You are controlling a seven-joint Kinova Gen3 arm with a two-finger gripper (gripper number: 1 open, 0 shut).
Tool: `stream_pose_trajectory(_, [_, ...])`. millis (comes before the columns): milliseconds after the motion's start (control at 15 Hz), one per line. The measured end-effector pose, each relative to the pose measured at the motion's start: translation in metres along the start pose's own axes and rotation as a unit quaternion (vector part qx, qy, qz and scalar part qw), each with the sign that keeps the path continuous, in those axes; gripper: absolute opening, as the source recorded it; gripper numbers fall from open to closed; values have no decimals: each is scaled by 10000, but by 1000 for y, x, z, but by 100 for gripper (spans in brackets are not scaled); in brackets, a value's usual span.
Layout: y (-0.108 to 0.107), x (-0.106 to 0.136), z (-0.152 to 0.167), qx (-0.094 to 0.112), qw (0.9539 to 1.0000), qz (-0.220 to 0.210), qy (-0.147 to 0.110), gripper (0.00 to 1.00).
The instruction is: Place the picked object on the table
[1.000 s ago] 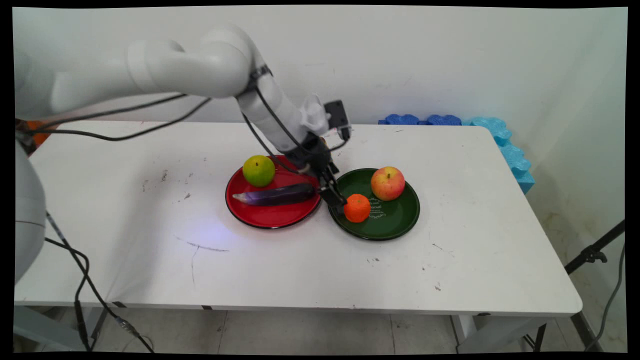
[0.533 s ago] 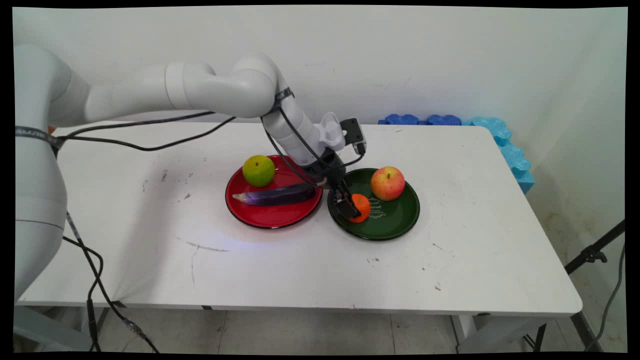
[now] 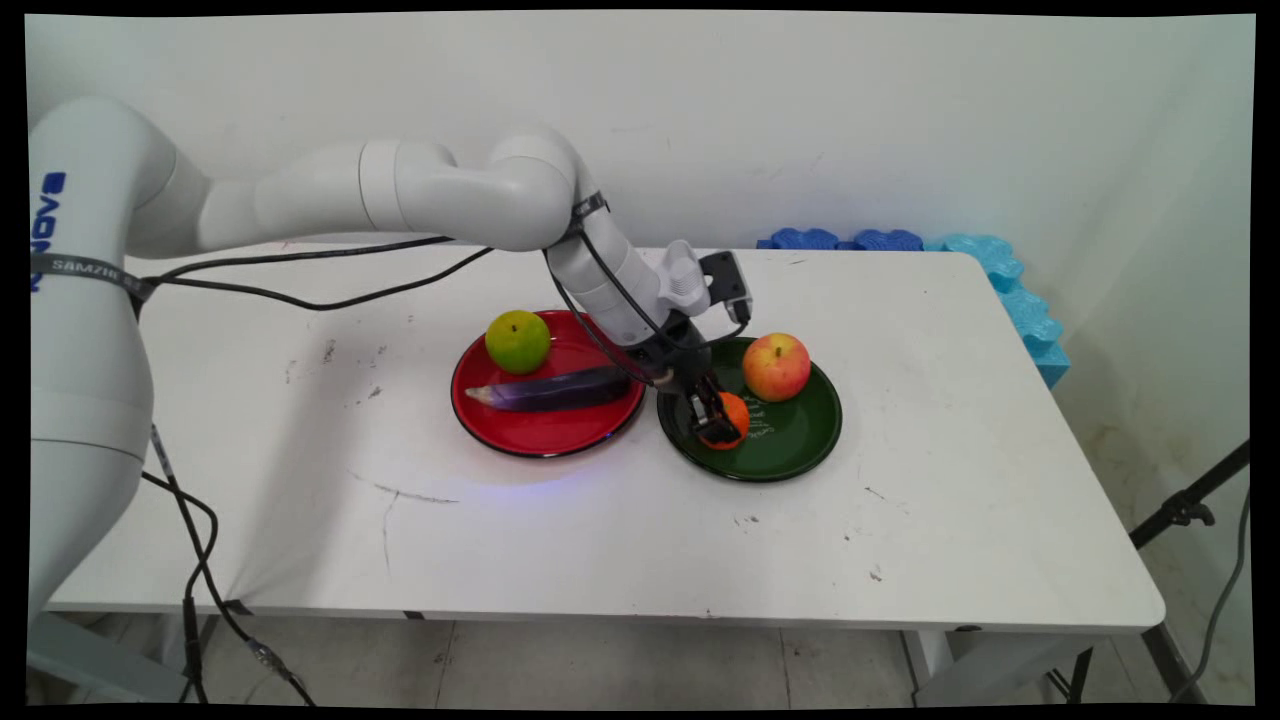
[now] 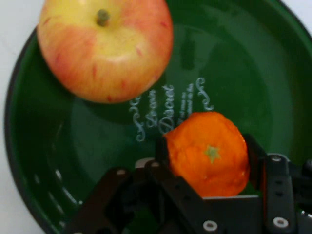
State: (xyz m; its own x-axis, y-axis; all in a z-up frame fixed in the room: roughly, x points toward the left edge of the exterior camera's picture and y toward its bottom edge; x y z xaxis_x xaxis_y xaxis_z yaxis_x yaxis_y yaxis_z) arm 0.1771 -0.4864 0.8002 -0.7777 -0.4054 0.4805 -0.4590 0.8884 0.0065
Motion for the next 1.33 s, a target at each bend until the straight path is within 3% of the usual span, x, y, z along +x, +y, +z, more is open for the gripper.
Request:
stream_pose_trajectory(267, [14,13,-17,-25,9999,100,96,0])
stream_pose_trajectory(733, [53,27,-87,-68,9992,331,198,0])
stream_pose_trajectory(1000, [75,0,-118,-92,9991,415,7,0])
stream_pose_trajectory(1333, [88,-42,-114,-13,9984,506,-234,0])
